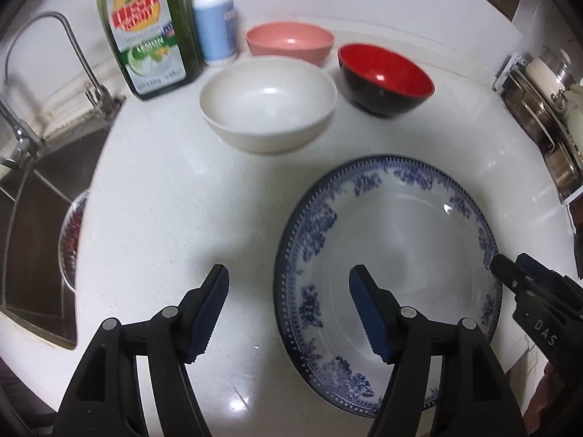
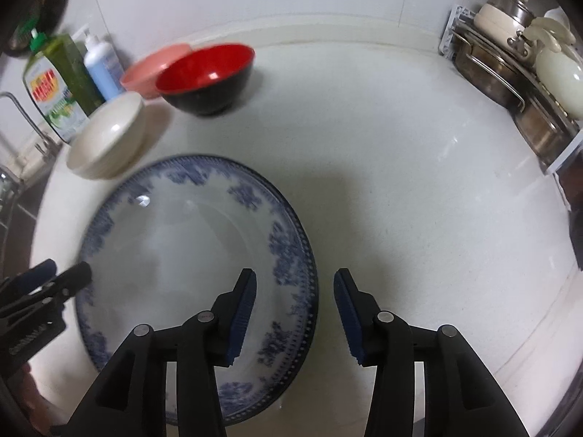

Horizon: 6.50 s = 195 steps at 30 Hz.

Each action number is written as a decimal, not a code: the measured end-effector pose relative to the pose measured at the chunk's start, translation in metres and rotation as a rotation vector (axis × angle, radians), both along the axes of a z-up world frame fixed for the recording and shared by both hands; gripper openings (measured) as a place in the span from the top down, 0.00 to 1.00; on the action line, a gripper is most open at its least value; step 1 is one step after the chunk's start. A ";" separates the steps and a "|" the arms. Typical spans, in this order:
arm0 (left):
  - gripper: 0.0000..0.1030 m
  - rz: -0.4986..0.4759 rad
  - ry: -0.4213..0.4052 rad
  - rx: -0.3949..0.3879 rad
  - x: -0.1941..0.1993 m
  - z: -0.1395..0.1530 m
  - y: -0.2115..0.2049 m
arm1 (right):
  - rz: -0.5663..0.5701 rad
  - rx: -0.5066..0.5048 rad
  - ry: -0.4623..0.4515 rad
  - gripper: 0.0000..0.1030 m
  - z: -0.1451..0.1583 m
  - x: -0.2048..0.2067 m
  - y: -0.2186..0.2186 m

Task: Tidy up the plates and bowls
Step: 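Move both grippers forward to the rim of the cream bowl, then close both grippers on the rim of the cream bowl, then carry the cream bowl back and lower it onto the plate stack, then open both grippers to release the cream bowl on the plates, then move both grippers forward to the rim of the pink bowl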

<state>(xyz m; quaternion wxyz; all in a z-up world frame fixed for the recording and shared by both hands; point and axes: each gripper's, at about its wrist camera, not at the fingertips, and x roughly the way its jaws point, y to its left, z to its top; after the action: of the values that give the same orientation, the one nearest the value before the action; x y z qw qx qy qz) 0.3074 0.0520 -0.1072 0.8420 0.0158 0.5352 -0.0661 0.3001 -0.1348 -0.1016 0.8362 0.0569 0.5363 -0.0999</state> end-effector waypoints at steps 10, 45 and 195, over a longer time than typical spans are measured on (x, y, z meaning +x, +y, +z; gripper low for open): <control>0.25 0.037 -0.140 0.036 0.008 0.038 0.024 | 0.062 0.046 -0.099 0.56 0.028 0.018 0.022; 0.41 0.055 -0.010 -0.015 0.153 -0.002 0.072 | 0.242 0.226 -0.053 0.70 -0.006 0.183 0.090; 0.49 0.093 0.043 -0.050 0.272 0.043 0.041 | 0.343 0.161 -0.061 0.65 0.039 0.292 0.046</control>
<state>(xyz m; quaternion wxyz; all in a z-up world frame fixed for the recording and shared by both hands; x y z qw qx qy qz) 0.5789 0.0931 -0.0640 0.8325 -0.0317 0.5516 -0.0409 0.5923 -0.0885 -0.0623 0.8496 0.0342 0.5186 0.0892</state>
